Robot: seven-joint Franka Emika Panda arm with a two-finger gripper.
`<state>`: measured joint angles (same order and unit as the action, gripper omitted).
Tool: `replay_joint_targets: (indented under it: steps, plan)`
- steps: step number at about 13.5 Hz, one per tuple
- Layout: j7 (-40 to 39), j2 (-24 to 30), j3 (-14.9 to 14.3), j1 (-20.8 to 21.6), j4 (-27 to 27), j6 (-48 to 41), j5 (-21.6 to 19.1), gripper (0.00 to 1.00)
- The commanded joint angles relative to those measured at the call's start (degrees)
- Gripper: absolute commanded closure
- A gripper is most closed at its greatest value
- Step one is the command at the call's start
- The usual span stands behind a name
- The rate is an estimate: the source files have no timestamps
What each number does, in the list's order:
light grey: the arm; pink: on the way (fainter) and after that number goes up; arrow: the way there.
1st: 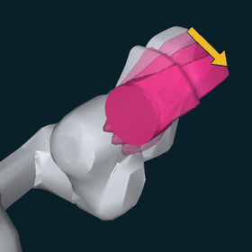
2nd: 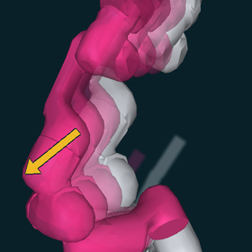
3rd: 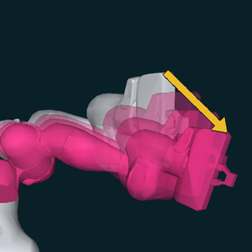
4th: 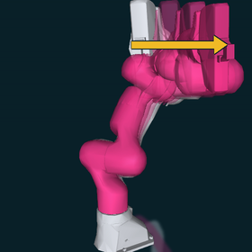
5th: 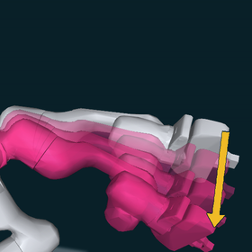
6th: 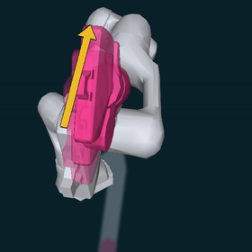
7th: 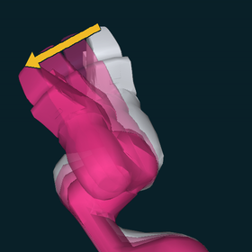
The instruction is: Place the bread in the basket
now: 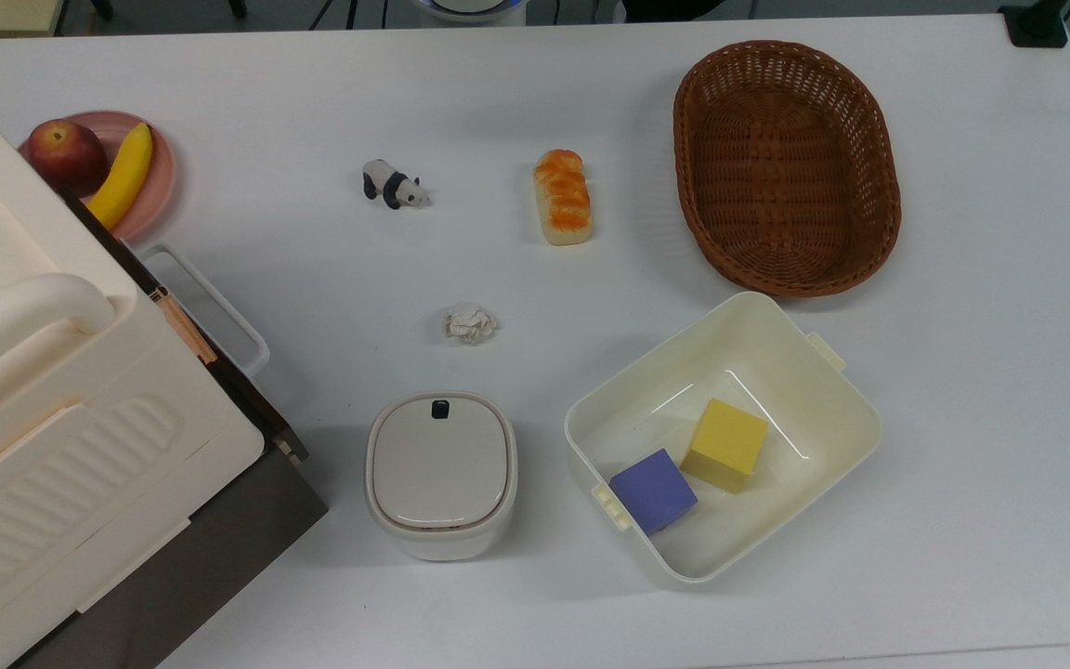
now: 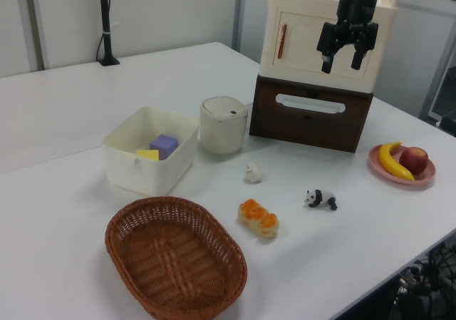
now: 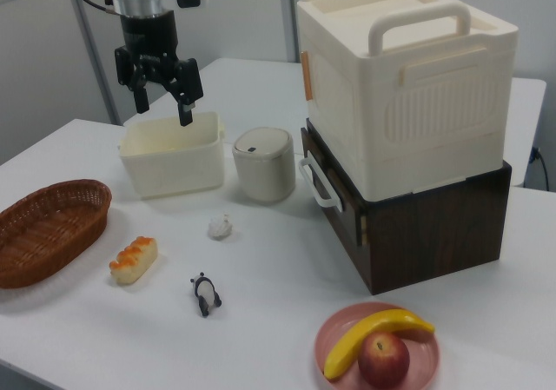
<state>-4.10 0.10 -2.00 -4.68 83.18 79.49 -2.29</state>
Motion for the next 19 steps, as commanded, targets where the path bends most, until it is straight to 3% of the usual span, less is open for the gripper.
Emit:
replay_joint_targets:
  steps: [1, 7, 11, 13, 14, 19]
  plan:
    - [0.2, 0.5, -0.3, 0.1, 0.5, -0.8, -1.1, 0.0]
    - [0.2, -0.3, 0.5, 0.0, 1.7, -0.3, -1.3, 0.0]
    - [4.7, 1.2, 10.0, -5.4, 7.7, 3.6, -1.3, 0.0]
    - [10.0, 3.9, 14.2, -7.2, 15.0, 11.5, -1.3, 0.0]
    - [10.8, 6.7, 14.3, -6.7, 20.3, 15.8, -1.4, 0.0]
    - [10.6, 11.4, 14.5, -3.3, 33.7, 27.5, -1.5, 0.0]
